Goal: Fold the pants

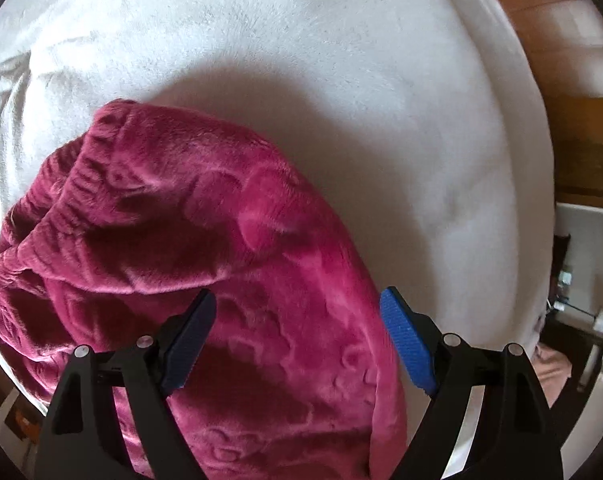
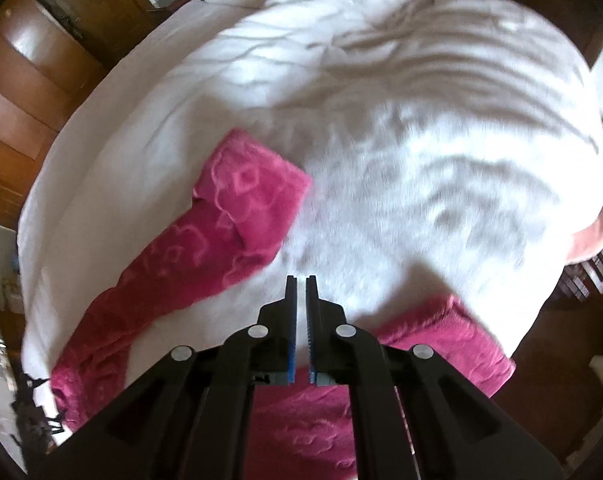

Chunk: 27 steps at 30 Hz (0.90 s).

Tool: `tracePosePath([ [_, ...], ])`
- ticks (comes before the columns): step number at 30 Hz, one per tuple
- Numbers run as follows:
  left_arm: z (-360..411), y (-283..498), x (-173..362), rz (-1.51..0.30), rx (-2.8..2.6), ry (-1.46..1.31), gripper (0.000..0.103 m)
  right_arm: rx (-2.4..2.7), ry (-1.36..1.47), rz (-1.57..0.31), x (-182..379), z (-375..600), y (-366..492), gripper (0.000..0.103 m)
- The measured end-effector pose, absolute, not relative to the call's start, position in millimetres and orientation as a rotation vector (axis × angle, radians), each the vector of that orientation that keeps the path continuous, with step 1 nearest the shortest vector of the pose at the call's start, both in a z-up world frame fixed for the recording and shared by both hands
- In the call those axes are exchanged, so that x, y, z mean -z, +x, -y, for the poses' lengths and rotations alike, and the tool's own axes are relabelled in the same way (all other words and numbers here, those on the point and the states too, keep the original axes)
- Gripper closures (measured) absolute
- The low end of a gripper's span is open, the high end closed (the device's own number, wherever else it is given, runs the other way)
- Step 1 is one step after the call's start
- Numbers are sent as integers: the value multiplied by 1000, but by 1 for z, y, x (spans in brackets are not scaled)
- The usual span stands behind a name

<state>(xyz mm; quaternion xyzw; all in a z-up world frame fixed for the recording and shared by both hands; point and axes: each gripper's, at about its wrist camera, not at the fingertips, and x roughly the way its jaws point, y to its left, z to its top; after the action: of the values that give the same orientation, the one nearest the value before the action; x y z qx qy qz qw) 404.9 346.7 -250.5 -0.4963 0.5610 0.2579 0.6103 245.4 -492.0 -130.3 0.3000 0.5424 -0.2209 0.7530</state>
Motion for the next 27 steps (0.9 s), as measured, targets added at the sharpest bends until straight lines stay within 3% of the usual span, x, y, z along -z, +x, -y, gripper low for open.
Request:
tracePosePath([
  [5,-350,418,261,-1325,-618,-1129,20,475,836,-1167,153,503,233,72],
  [8,-350,421,271,-1339,-617,-1144,20,478,971,-1149,172,510,234,63],
  [13,-352,420,288,-1359,-641,-1142,43,441,1085,-1119,207,512,258,56],
  [18,-362,406,287,-1335,-630,-1172,84,394,1105,-1137,243,507,289,48],
  [22,-368,393,271,-1284,-561,-1189,93,409,1114,-1138,267,509,307,47],
  [25,-372,382,252,-1245,-508,-1177,93,409,1133,-1138,269,512,317,83],
  [27,-377,372,238,-1218,-477,-1171,94,399,1111,-1131,255,510,324,89],
])
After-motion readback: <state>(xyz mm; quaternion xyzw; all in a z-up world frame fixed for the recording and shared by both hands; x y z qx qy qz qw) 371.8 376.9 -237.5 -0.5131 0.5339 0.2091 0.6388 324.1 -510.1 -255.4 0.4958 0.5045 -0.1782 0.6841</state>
